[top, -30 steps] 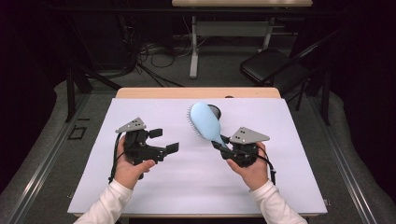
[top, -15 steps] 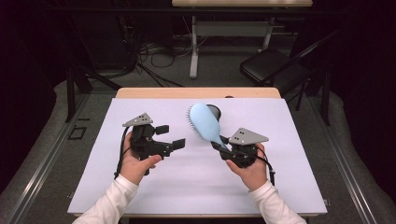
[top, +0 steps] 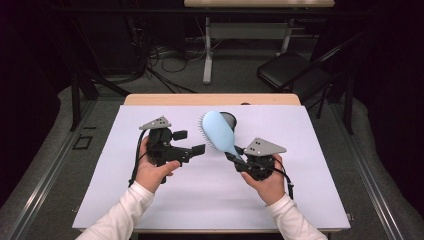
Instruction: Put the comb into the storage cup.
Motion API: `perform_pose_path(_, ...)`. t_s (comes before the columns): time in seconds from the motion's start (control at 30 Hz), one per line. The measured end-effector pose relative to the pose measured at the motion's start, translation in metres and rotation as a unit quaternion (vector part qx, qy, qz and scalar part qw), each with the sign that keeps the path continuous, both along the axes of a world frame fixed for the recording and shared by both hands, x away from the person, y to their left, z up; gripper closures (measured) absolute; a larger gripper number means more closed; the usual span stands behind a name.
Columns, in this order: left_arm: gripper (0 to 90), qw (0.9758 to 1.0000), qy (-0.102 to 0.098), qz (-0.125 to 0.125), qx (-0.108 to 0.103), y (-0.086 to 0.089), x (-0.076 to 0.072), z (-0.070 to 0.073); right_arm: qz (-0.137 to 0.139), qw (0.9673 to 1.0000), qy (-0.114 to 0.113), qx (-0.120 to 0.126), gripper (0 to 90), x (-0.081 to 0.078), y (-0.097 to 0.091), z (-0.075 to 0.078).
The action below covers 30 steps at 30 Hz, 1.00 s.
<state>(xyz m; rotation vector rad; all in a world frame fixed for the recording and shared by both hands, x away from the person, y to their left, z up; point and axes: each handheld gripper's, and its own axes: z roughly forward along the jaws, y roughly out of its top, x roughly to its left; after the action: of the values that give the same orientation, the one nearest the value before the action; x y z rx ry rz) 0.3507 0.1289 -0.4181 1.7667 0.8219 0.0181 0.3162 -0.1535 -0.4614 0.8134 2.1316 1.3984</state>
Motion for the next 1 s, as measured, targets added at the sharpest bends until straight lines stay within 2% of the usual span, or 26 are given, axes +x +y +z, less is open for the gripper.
perform_pose_path(0.27,1.8,0.9999,0.011,0.001,-0.005,-0.005,0.006,0.002,0.0,1.0,-0.002,0.001,69.6,-0.001,0.001,-0.001)
perform_pose_path(0.63,1.9,0.9998,0.015,0.007,-0.007,-0.015,0.012,0.003,0.001,1.0,-0.003,0.001,69.6,-0.001,0.004,-0.003)
perform_pose_path(0.87,1.9,0.9995,0.029,0.004,-0.014,-0.02,0.017,0.004,0.002,1.0,-0.006,0.001,69.6,-0.002,0.005,-0.004)
perform_pose_path(1.0,1.9,0.9996,0.026,0.002,-0.012,-0.024,0.018,0.005,0.002,1.0,-0.004,0.001,69.6,-0.002,0.006,-0.004)
